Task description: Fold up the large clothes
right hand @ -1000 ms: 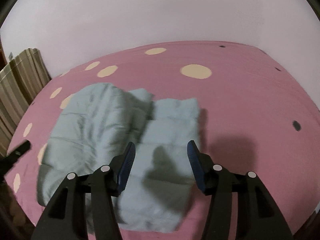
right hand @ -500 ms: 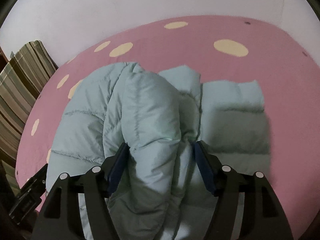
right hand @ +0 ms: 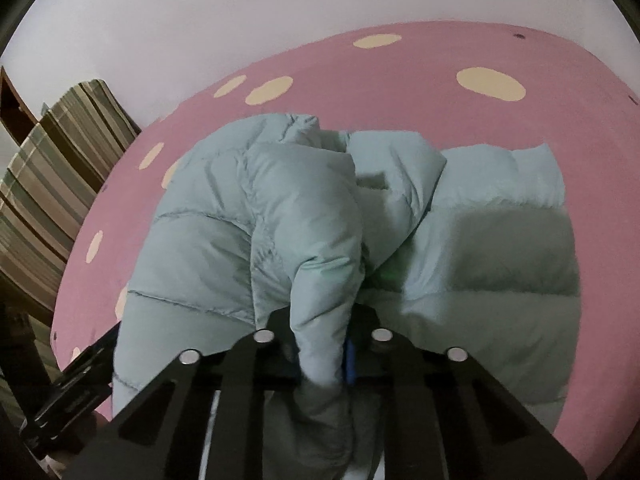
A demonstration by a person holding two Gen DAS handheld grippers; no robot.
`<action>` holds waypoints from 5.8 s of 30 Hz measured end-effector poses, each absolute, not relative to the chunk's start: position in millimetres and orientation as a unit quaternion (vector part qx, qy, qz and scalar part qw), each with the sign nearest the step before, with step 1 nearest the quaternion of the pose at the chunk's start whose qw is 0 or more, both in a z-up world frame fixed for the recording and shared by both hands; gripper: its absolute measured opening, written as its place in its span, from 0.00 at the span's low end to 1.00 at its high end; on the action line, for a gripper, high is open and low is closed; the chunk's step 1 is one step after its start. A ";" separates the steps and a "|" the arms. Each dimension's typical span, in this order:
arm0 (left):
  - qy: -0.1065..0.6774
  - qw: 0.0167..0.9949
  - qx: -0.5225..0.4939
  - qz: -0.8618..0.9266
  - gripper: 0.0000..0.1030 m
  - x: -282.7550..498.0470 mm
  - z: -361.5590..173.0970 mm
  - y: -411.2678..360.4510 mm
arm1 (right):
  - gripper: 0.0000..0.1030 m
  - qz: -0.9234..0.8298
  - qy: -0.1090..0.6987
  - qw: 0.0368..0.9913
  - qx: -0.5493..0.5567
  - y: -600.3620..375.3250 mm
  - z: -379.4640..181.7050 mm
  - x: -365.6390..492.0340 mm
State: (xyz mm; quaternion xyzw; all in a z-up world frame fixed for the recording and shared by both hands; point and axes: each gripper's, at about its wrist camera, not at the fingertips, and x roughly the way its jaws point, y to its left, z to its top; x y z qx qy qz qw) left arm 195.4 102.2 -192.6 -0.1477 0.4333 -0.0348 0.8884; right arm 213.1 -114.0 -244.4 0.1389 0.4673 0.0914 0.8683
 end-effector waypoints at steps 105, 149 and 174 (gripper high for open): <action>0.485 0.871 0.038 -0.066 0.66 271.3 -203.3 -14.5 | 0.28 0.000 0.463 0.881 0.091 -187.1 -277.3 234.2; 0.400 0.915 0.024 -0.037 0.78 221.5 -154.1 3.0 | 0.65 -0.035 0.388 0.919 0.054 -168.2 -213.4 184.8; 0.316 0.949 -0.001 -0.001 0.91 96.5 -77.5 9.9 | 0.77 -0.031 0.331 0.941 0.058 -149.5 -156.5 70.8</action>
